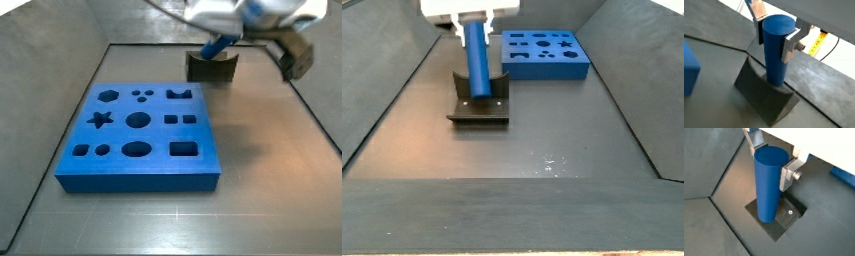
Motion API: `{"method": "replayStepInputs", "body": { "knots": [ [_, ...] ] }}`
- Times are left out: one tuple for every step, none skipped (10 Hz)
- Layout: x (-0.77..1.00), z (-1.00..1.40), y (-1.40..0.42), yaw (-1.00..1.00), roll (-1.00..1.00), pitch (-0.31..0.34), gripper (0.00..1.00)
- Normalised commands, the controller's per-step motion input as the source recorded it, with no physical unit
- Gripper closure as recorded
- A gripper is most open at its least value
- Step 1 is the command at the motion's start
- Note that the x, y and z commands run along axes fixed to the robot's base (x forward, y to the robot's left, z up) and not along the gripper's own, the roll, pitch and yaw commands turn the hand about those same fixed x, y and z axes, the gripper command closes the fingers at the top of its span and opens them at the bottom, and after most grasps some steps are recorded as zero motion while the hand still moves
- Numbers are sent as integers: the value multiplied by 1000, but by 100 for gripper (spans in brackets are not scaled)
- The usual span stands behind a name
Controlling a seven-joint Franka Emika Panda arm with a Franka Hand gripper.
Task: Pick up the round object. Move up. Place the round object on the fixture. Regrasp the round object. Move to above the board. Insert the round object.
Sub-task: Move to above the board.
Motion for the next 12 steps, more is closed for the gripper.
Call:
{"method": "replayStepInputs", "body": {
  "knots": [
    [93,1000,-200,143,-94,146,100],
    [98,1000,-187,138,-48,135,100],
    [99,1000,-180,133,-31,123,100],
    [99,1000,-173,128,-26,112,100],
    [91,1000,-152,114,-26,84,100],
    [88,1000,-145,110,-26,78,100],
    [83,1000,-123,93,-31,75,100],
    [76,1000,-107,83,-34,74,100],
    [48,811,-64,72,-39,70,100],
    [37,713,-47,66,-41,64,100],
    [18,515,-25,61,-48,61,100],
    [13,364,-18,56,-54,66,100]
  ]
}}
